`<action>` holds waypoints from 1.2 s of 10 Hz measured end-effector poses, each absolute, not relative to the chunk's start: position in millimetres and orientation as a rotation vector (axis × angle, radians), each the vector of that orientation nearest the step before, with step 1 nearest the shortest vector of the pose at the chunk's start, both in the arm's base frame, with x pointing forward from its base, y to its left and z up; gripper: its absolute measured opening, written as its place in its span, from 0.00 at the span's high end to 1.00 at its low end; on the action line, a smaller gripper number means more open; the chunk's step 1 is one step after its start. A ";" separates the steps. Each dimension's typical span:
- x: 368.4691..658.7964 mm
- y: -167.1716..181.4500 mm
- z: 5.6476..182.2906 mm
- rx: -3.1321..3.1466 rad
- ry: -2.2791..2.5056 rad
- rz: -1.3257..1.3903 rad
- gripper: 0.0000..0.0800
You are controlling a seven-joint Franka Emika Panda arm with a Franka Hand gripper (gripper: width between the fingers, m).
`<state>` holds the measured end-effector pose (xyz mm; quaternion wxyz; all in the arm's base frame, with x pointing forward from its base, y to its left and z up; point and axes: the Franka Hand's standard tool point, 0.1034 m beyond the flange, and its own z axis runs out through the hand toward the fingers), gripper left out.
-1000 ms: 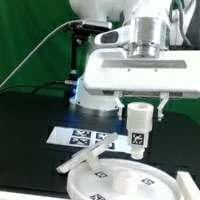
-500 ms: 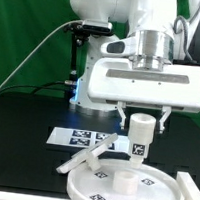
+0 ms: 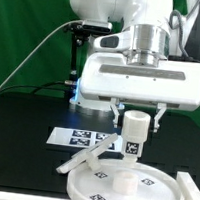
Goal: Assemble round table
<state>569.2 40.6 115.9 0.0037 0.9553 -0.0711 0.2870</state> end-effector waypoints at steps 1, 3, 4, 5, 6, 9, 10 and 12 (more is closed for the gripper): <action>566.3 41.2 109.3 2.990 -0.219 0.895 0.49; 561.7 43.9 98.3 2.996 -0.206 0.866 0.49; 561.4 41.0 96.8 2.989 -0.211 0.870 0.49; 561.4 41.0 96.7 2.989 -0.210 0.871 0.49; 561.8 40.9 96.6 2.986 -0.210 0.877 0.49; 563.8 41.2 96.2 2.979 -0.208 0.892 0.49; 564.0 41.2 96.1 2.977 -0.207 0.895 0.49; 564.4 40.9 96.1 2.978 -0.208 0.893 0.49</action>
Offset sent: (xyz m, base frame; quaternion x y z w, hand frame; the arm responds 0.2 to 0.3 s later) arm -0.0055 -0.0025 -0.0133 0.0042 0.0140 -0.0029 0.9999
